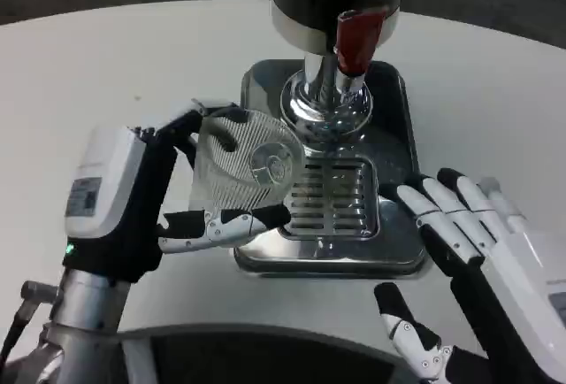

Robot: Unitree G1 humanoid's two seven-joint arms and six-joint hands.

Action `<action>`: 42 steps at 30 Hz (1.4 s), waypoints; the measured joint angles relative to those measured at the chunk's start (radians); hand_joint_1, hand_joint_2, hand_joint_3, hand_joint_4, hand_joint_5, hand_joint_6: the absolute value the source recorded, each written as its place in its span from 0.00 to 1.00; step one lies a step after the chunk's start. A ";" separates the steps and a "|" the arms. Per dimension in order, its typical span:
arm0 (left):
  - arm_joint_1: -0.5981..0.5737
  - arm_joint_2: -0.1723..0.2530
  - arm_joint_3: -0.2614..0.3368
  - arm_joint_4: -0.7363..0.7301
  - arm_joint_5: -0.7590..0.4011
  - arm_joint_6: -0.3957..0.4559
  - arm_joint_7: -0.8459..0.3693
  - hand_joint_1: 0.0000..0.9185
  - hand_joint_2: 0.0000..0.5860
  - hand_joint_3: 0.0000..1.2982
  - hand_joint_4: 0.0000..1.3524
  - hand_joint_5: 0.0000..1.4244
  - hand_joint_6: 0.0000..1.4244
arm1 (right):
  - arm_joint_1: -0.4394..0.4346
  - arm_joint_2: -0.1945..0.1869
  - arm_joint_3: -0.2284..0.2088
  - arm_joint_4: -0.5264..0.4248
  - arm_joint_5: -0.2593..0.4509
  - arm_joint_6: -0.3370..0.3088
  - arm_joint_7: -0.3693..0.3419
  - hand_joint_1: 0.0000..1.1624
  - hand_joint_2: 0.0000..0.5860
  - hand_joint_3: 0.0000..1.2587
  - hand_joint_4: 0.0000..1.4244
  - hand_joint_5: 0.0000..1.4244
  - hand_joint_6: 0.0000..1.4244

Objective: Grasp the cup under the faucet to collect the drink, then remove the cup.

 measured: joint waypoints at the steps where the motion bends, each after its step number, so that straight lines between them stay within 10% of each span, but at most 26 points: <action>1: -0.023 0.003 -0.015 0.033 0.009 0.005 0.019 0.71 0.22 0.68 0.74 0.86 1.00 | 0.005 0.001 -0.001 -0.001 0.000 0.000 0.000 0.32 0.83 0.11 0.05 0.02 0.01; 25: -0.452 -0.002 -0.334 0.645 0.117 0.039 0.342 0.72 0.21 0.68 0.74 0.86 1.00 | 0.112 0.037 -0.055 -0.069 0.015 -0.030 0.000 0.33 0.85 0.11 0.06 0.03 0.01; 42: -0.567 -0.075 -0.397 0.800 0.112 0.038 0.417 0.72 0.21 0.69 0.74 0.87 1.00 | 0.167 0.074 -0.083 -0.112 0.018 -0.038 0.000 0.34 0.85 0.11 0.06 0.04 0.02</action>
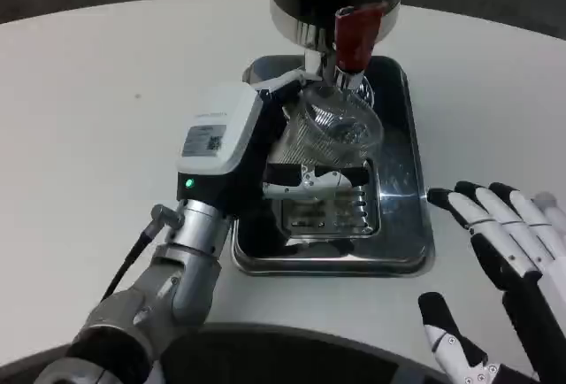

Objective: Grasp the cup under the faucet to collect the drink, then remove the cup.

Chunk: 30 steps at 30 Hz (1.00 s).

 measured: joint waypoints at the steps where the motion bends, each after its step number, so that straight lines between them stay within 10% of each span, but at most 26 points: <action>1: -0.001 -0.002 -0.002 0.003 0.000 0.000 0.003 0.72 0.21 0.69 0.74 0.87 1.00 | 0.002 0.001 -0.002 0.000 0.000 0.000 0.000 0.34 0.85 0.11 0.06 0.04 0.02; 13: -0.015 -0.009 -0.032 0.039 -0.001 0.000 0.027 0.69 0.15 0.66 0.68 0.78 0.92 | 0.026 0.015 -0.011 -0.010 0.001 -0.015 0.000 0.34 0.83 0.12 0.06 0.05 0.03; 30: 0.017 0.014 -0.038 0.037 -0.036 -0.004 0.047 0.46 0.17 0.26 0.24 0.50 0.58 | 0.037 0.044 -0.006 -0.016 0.003 -0.026 0.000 0.34 0.84 0.12 0.07 0.06 0.03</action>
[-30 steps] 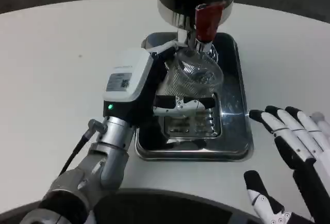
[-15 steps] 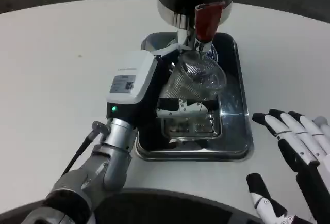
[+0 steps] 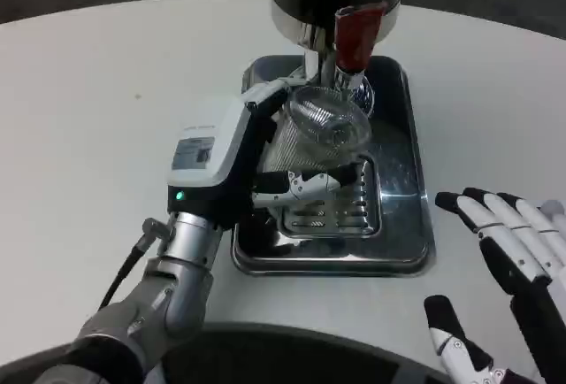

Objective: Grasp the cup under the faucet to collect the drink, then remove the cup.

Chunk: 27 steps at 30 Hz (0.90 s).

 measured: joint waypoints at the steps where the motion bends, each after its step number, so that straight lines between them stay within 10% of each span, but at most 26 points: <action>1: 0.001 0.001 0.000 0.000 0.000 0.000 0.000 0.46 0.17 0.26 0.24 0.49 0.58 | -0.001 0.000 0.001 0.000 0.000 0.000 0.000 0.34 0.84 0.12 0.07 0.06 0.04; 16: 0.010 0.001 -0.023 0.000 -0.007 -0.014 -0.054 0.41 0.16 0.08 0.07 0.31 0.25 | -0.014 0.012 0.002 0.000 0.015 0.001 0.014 0.33 0.83 0.13 0.07 0.07 0.04; 27: 0.013 0.005 -0.019 0.000 -0.045 -0.043 -0.086 0.13 0.01 0.00 0.00 0.18 0.11 | -0.010 0.020 0.000 0.000 0.021 0.002 0.018 0.33 0.83 0.14 0.07 0.08 0.05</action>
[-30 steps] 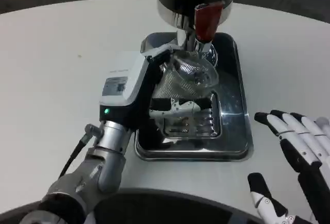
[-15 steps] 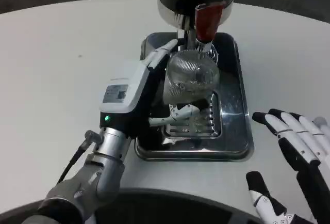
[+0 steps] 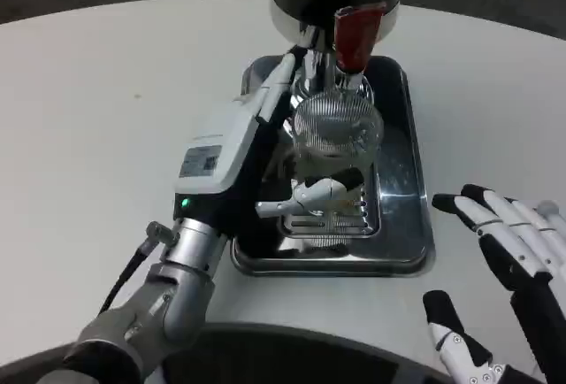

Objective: Grasp the cup under the faucet to collect the drink, then remove the cup.

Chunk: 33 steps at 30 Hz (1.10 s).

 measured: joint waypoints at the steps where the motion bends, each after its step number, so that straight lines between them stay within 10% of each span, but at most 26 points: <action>1: 0.001 0.003 0.000 0.000 -0.004 -0.008 -0.016 0.09 0.00 0.00 0.00 0.17 0.09 | 0.000 0.001 0.000 0.000 0.000 0.000 0.000 0.33 0.83 0.14 0.07 0.08 0.05; 24: 0.320 0.134 0.243 -0.453 -0.316 -0.162 -0.320 0.00 0.15 0.00 0.00 0.10 0.03 | 0.014 0.001 0.025 0.024 -0.002 -0.014 -0.001 0.33 0.83 0.14 0.07 0.08 0.06; 33: 0.423 0.261 0.324 -0.903 -0.779 -0.032 -0.855 0.00 0.30 0.00 0.00 0.02 0.00 | 0.015 0.007 0.046 0.031 -0.040 -0.015 -0.005 0.33 0.83 0.13 0.06 0.07 0.05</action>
